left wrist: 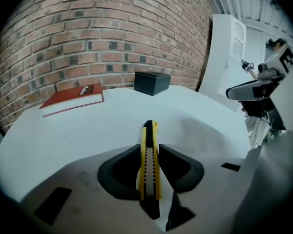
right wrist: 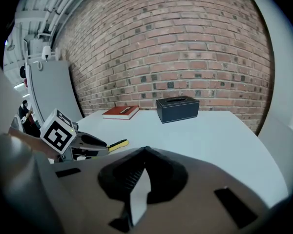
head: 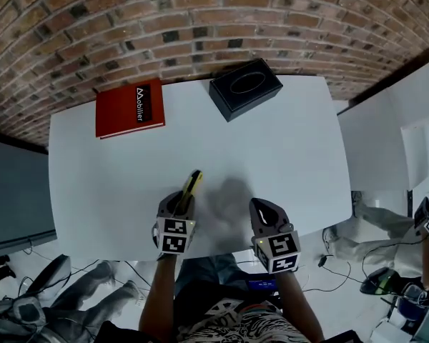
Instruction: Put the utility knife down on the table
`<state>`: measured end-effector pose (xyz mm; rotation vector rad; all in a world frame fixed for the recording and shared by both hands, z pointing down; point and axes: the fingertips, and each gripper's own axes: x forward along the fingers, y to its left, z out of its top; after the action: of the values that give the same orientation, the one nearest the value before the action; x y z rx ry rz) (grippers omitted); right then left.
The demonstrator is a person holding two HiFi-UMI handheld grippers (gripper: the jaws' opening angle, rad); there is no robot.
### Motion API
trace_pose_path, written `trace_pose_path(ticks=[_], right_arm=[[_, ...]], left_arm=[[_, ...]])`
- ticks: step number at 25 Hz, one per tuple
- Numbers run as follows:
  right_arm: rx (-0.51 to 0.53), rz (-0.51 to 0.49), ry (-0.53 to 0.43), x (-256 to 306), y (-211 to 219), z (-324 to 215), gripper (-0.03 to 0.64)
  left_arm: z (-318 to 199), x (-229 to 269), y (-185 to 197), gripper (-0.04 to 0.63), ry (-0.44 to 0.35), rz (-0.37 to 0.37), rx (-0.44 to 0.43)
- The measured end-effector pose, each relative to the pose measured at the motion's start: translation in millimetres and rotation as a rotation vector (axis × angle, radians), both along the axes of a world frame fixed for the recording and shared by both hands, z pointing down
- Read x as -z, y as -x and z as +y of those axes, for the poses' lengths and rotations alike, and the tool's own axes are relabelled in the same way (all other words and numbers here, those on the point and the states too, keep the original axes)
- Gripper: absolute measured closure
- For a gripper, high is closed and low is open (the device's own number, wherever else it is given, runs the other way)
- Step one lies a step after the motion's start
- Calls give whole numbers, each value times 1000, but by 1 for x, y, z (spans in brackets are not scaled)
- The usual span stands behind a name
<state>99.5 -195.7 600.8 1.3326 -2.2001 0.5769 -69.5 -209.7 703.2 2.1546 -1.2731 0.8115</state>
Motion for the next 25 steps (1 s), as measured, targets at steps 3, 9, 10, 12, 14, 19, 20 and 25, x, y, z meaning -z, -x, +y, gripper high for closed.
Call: trace_pose_path(ticks=[3,9,10,12,14,19,20,25], right_arm=[[6,-5,4,-2,1,4,617],[16,-6,-5,0,2,8,617],[19,-9,-11,1,3,8,617],[26,-14,-24,7,6,8,617],[32,-20,-38,13,8,9,617],[33,-50,-108,42,12,8,617],[34,-56,-125,50,13,9,617],[44,-80,-204,86,21,9,617]], left_arm=[[0,-4,-1,480,0,-19,4],[-2,6,2,479,-35,39,58],[-3,10,3,479,-48,52,67],[-3,24,6,479,-75,75,86],[-3,43,7,479,-109,107,107],[1,101,16,558,-221,187,169],[3,113,17,566,-244,197,178],[11,164,26,574,-346,233,207]])
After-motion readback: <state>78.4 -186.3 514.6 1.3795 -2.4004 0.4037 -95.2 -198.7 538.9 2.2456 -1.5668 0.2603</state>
